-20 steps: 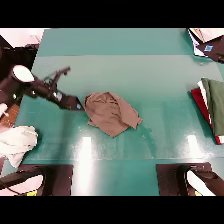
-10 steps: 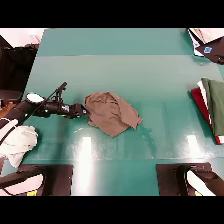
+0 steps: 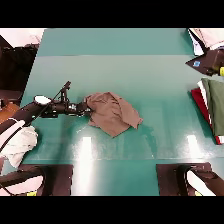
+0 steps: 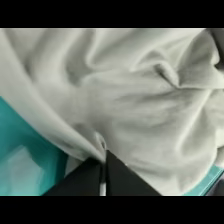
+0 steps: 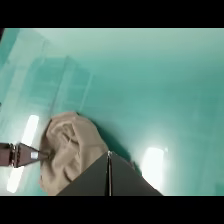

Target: Fold the shirts.

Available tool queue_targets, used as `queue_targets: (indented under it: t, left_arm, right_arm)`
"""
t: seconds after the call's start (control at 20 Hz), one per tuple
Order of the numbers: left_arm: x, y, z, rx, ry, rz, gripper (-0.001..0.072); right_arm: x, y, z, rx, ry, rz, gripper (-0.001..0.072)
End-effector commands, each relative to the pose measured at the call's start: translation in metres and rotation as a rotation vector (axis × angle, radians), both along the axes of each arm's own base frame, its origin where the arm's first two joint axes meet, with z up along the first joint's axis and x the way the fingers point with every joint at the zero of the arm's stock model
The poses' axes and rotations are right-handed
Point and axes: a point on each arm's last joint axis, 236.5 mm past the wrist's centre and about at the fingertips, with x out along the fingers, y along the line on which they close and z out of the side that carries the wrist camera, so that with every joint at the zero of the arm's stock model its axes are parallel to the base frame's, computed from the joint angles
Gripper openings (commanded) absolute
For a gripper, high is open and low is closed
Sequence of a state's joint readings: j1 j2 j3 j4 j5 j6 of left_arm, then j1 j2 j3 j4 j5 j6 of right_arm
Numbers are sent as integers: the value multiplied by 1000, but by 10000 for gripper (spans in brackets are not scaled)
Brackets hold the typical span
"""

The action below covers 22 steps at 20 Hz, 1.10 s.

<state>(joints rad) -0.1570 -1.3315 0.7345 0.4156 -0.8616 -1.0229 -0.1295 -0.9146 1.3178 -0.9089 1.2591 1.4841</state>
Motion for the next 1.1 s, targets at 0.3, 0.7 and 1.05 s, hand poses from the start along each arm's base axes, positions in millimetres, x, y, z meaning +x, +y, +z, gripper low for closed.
queue_targets:
  t: [0.3, 0.7, 1.05]
  left_arm:
    - [13, -15, 152, -68, -263, -348, 28]
    - [5, -14, 167, -52, -283, -416, 28]
    - [-8, -6, 166, -34, -235, -462, 28]
  right_arm:
    - [-32, 77, -138, 50, 279, 155, 617]
    - [-32, 172, -253, 22, 402, 230, 592]
    - [1, 166, -234, -26, 306, 233, 21]
